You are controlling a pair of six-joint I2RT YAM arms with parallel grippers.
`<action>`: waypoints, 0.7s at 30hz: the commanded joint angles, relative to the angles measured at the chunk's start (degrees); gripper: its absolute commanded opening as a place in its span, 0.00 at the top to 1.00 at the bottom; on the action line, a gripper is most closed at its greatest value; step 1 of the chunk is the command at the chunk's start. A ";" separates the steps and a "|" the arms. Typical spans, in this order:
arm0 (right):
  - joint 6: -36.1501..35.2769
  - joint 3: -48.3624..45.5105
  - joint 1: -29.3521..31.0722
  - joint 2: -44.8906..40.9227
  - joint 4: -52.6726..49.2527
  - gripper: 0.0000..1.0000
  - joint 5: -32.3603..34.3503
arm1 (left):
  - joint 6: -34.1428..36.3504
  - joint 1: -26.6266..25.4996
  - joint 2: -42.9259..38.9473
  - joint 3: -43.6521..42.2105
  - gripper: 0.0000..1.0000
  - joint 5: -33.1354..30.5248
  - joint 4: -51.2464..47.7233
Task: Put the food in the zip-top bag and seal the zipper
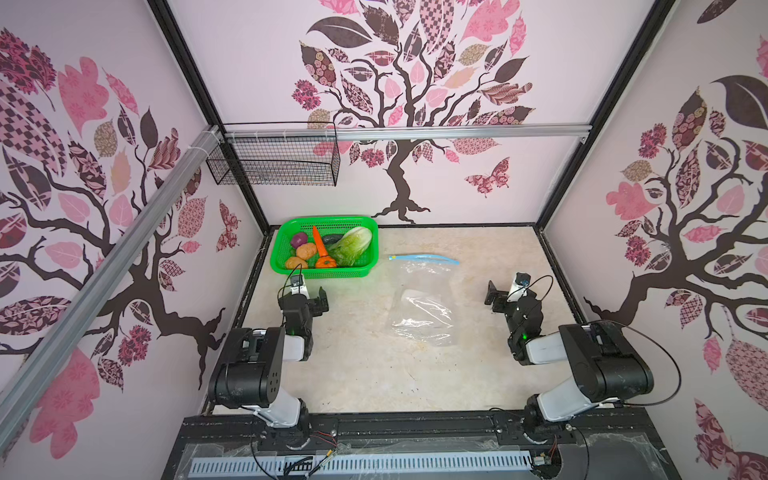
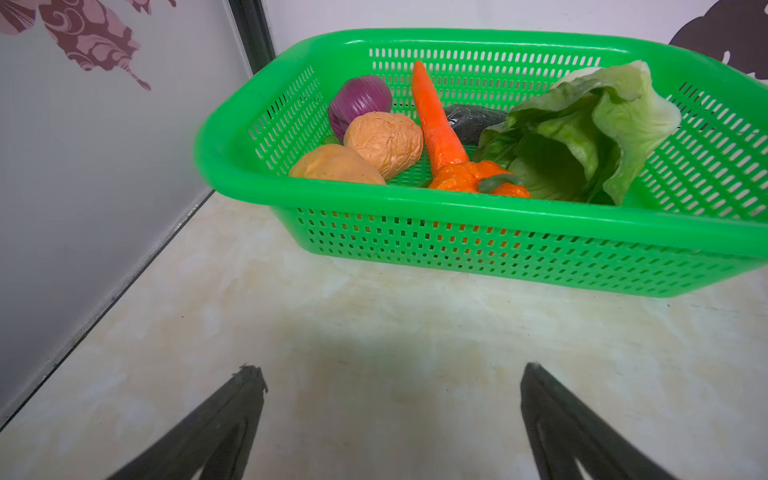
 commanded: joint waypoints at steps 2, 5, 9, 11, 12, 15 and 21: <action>-0.50 0.16 -0.11 0.95 0.11 0.01 0.41 | 0.10 -0.20 -0.31 1.68 0.01 -0.28 0.10; -0.46 0.13 -0.10 0.92 0.09 0.01 0.44 | 0.10 -0.18 -0.31 1.72 0.01 -0.28 0.12; -0.49 0.21 -0.03 0.92 -0.12 0.00 0.31 | 0.10 -0.14 -0.37 1.63 0.01 -0.28 0.14; -0.42 0.24 -0.12 0.92 -0.24 0.01 0.36 | 0.10 -0.11 -0.39 1.70 0.01 -0.29 0.16; -0.42 0.35 -0.09 0.92 -0.24 0.00 0.36 | 0.10 -0.08 -0.43 1.68 0.01 -0.28 0.02; -0.42 0.34 -0.07 1.01 -0.33 0.01 0.20 | 0.10 -0.07 -0.50 1.70 0.01 -0.20 -0.05; -0.33 0.32 -0.28 0.93 -0.25 0.01 -0.18 | 0.06 -0.14 -0.53 1.68 0.02 -0.37 0.09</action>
